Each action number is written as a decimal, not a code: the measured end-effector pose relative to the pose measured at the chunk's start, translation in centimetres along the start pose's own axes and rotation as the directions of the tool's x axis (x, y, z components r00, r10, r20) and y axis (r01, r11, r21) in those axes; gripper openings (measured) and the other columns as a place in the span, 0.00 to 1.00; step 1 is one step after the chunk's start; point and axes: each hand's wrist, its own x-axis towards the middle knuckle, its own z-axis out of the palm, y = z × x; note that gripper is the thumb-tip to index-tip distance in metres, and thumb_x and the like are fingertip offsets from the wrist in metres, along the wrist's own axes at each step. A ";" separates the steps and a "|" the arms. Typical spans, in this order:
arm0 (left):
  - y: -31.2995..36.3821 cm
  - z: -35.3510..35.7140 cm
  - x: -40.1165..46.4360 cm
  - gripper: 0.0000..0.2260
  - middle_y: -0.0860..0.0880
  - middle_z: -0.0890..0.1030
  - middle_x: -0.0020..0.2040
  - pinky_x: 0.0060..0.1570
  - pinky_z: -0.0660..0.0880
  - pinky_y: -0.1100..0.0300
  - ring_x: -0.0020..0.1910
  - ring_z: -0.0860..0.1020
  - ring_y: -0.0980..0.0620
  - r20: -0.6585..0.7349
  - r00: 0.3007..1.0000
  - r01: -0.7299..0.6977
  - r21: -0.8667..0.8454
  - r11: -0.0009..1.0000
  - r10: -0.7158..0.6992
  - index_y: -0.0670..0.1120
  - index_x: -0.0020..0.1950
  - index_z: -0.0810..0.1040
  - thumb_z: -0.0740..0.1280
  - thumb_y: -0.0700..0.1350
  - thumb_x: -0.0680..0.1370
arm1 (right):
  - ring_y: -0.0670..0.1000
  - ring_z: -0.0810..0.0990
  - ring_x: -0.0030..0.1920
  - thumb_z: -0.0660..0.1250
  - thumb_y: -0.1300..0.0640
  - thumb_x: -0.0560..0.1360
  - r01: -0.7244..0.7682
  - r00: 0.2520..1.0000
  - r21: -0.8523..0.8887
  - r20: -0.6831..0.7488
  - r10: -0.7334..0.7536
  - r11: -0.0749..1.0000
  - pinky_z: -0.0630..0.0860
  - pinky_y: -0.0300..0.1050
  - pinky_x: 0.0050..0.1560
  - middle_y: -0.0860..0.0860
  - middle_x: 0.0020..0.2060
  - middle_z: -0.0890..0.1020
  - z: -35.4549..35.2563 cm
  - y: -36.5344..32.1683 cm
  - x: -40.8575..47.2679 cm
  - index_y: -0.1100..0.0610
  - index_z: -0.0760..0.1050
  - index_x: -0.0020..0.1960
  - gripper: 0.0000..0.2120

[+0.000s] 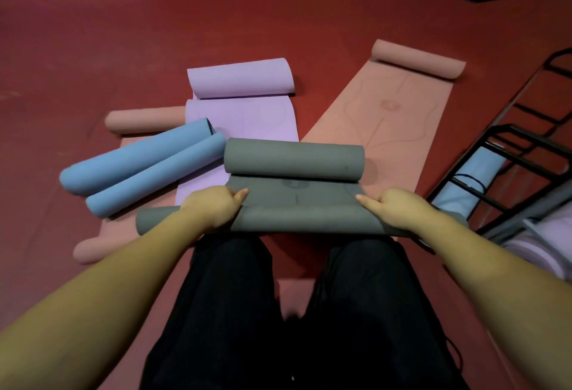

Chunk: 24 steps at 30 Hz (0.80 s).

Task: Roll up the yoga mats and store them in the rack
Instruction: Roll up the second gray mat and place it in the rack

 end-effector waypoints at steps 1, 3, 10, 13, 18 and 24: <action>0.1 0.1 -0.3 0.30 0.41 0.78 0.65 0.60 0.69 0.51 0.62 0.75 0.41 0.014 1.000 0.000 -0.003 1.000 0.000 0.45 0.61 0.79 0.45 0.62 0.83 | 0.52 0.72 0.36 0.50 0.36 0.81 -0.009 1.000 0.014 0.020 0.009 1.000 0.66 0.47 0.40 0.52 0.31 0.74 0.0 0.1 -0.4 0.56 0.73 0.32 0.31; 0.2 0.1 -0.8 0.29 0.40 0.77 0.66 0.62 0.69 0.51 0.63 0.75 0.41 0.041 0.999 -0.010 -0.013 1.000 0.010 0.44 0.62 0.79 0.46 0.62 0.83 | 0.53 0.72 0.38 0.50 0.36 0.81 -0.018 0.998 0.027 0.053 0.016 0.999 0.66 0.47 0.42 0.50 0.31 0.73 0.2 0.2 -0.9 0.54 0.70 0.30 0.30; 0.6 0.7 -1.5 0.26 0.40 0.76 0.67 0.65 0.69 0.51 0.65 0.73 0.41 0.068 0.997 -0.033 0.029 0.999 0.031 0.44 0.64 0.79 0.49 0.59 0.84 | 0.57 0.76 0.55 0.50 0.35 0.81 -0.015 0.985 0.047 0.171 0.007 0.999 0.70 0.46 0.57 0.55 0.51 0.80 1.9 1.0 -1.4 0.56 0.81 0.51 0.30; 0.7 1.6 -1.6 0.23 0.40 0.76 0.67 0.65 0.66 0.50 0.66 0.71 0.41 0.046 0.999 -0.019 0.095 0.995 0.015 0.46 0.66 0.77 0.49 0.56 0.85 | 0.55 0.75 0.57 0.51 0.38 0.82 0.039 0.988 0.066 0.144 -0.049 0.997 0.68 0.46 0.58 0.51 0.49 0.74 2.7 0.9 -0.9 0.55 0.81 0.51 0.27; 0.3 1.7 -1.1 0.26 0.37 0.79 0.61 0.57 0.70 0.53 0.59 0.76 0.39 0.040 0.999 -0.008 0.001 1.000 0.008 0.40 0.55 0.81 0.51 0.57 0.84 | 0.54 0.76 0.46 0.57 0.35 0.79 0.012 1.000 0.122 -0.007 -0.011 0.992 0.70 0.47 0.45 0.51 0.42 0.80 3.1 1.1 -0.8 0.54 0.76 0.46 0.22; 0.3 1.5 -0.1 0.23 0.40 0.80 0.61 0.57 0.71 0.52 0.59 0.76 0.40 0.029 0.998 -0.059 -0.045 0.997 0.061 0.48 0.58 0.81 0.52 0.60 0.84 | 0.55 0.76 0.46 0.59 0.38 0.79 -0.026 0.997 0.136 0.081 0.015 0.990 0.67 0.46 0.43 0.55 0.41 0.79 2.6 0.6 0.6 0.57 0.75 0.41 0.23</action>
